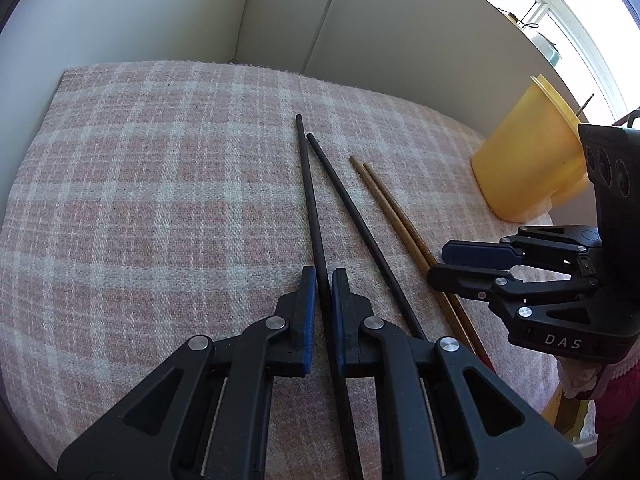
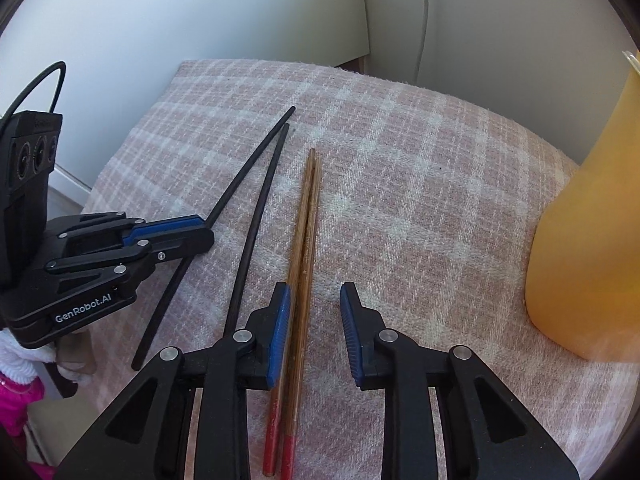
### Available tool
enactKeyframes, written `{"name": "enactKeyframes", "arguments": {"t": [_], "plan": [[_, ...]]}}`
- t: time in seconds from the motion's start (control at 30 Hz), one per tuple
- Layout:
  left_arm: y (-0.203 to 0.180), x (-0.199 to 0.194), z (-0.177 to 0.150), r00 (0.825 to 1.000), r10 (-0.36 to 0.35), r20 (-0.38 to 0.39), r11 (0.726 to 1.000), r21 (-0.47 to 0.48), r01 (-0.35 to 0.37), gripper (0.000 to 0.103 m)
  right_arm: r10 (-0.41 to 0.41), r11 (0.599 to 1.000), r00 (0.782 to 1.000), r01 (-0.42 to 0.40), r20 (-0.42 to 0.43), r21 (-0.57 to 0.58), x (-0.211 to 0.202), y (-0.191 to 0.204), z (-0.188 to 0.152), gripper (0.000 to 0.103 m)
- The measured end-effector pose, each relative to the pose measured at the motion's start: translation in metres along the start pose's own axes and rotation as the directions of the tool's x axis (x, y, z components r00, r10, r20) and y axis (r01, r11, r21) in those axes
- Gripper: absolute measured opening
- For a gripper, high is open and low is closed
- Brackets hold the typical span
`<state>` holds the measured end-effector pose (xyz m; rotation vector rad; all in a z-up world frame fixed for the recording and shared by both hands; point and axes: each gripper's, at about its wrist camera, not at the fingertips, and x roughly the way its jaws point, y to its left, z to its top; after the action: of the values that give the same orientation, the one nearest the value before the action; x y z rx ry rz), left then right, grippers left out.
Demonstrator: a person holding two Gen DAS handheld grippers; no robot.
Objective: Organize utensils
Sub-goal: 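Close the left tool on a black chopstick while the right tool grasps a wooden chopstick, then lift the black chopstick with the left tool while the right tool lifts the wooden chopstick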
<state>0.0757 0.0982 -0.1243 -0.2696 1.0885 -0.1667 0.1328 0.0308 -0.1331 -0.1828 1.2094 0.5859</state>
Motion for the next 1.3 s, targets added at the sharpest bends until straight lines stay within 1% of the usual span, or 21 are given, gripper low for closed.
{"name": "enactKeyframes", "arguments": {"t": [0.1, 0.17, 0.23, 0.3, 0.4, 0.53, 0.63, 0.8, 0.83, 0.9, 0.97, 1.0, 1.03, 1.07, 1.17, 1.3], "plan": [[-0.006, 0.003, 0.005, 1.000, 0.021, -0.007, 0.999, 0.024, -0.021, 0.007, -0.007, 1.000, 1.000, 0.007, -0.020, -0.006, 0.006, 0.004, 0.004, 0.023], [-0.009, 0.004, 0.008, 0.999, 0.036, -0.011, 0.999, 0.034, -0.035, 0.007, -0.017, 1.000, 1.000, 0.017, -0.023, -0.003, 0.007, 0.004, 0.007, 0.020], [-0.010, 0.004, 0.010, 0.999, 0.042, -0.012, 0.998, 0.044, -0.041, 0.007, 0.004, 1.000, 1.000, -0.004, -0.026, 0.027, 0.006, -0.001, 0.009, 0.018], [-0.011, 0.005, 0.014, 0.999, 0.045, -0.013, 0.998, 0.053, -0.044, 0.007, 0.038, 0.998, 0.999, -0.037, -0.026, 0.048, 0.002, -0.005, 0.009, 0.018], [-0.010, 0.008, 0.017, 0.999, 0.047, -0.012, 0.997, 0.053, -0.047, 0.007, 0.021, 0.999, 1.000, -0.021, -0.015, 0.049, -0.003, -0.008, 0.008, 0.018], [-0.009, 0.014, 0.022, 0.999, 0.048, -0.012, 0.998, 0.049, -0.047, 0.007, 0.003, 0.999, 1.000, -0.002, -0.026, 0.052, 0.002, -0.012, 0.009, 0.017], [-0.010, 0.019, 0.026, 0.998, 0.055, -0.015, 0.997, 0.055, -0.055, 0.007, 0.011, 0.999, 0.999, -0.009, -0.034, 0.051, 0.006, -0.011, 0.012, 0.017], [-0.012, 0.028, 0.038, 0.997, 0.079, -0.023, 0.995, 0.064, -0.078, 0.008, -0.034, 0.999, 0.999, 0.034, -0.041, 0.015, 0.013, -0.004, 0.020, 0.015], [-0.012, 0.029, 0.042, 0.997, 0.079, -0.023, 0.995, 0.064, -0.078, 0.010, -0.041, 0.999, 0.998, 0.041, -0.045, 0.006, 0.015, -0.003, 0.022, 0.015], [-0.010, 0.033, 0.049, 0.997, 0.076, -0.024, 0.995, 0.069, -0.074, 0.010, -0.052, 0.999, 0.997, 0.052, -0.051, -0.005, 0.017, -0.002, 0.026, 0.014], [-0.008, 0.035, 0.055, 0.997, 0.067, -0.030, 0.995, 0.074, -0.064, 0.010, -0.061, 0.998, 0.997, 0.061, -0.054, -0.007, 0.019, 0.000, 0.030, 0.011], [-0.007, 0.035, 0.057, 0.998, 0.062, -0.032, 0.995, 0.076, -0.060, 0.007, -0.063, 0.998, 0.997, 0.063, -0.054, -0.004, 0.019, -0.001, 0.031, 0.008], [-0.006, 0.035, 0.058, 0.998, 0.055, -0.034, 0.996, 0.076, -0.053, 0.007, -0.063, 0.998, 0.997, 0.063, -0.054, 0.002, 0.019, -0.002, 0.031, 0.005], [-0.004, 0.034, 0.060, 0.998, 0.048, -0.035, 0.996, 0.072, -0.045, 0.006, -0.057, 0.998, 0.997, 0.057, -0.053, 0.010, 0.019, -0.004, 0.031, 0.005], [0.001, 0.027, 0.060, 0.999, 0.037, -0.010, 0.998, 0.058, -0.036, 0.005, -0.042, 0.999, 0.998, 0.043, -0.040, 0.031, 0.014, -0.007, 0.028, 0.005], [0.009, 0.005, 0.057, 0.999, -0.003, 0.042, 0.999, 0.032, 0.001, 0.004, -0.033, 0.999, 0.999, 0.033, -0.005, 0.040, 0.002, -0.008, 0.021, 0.004]]}}
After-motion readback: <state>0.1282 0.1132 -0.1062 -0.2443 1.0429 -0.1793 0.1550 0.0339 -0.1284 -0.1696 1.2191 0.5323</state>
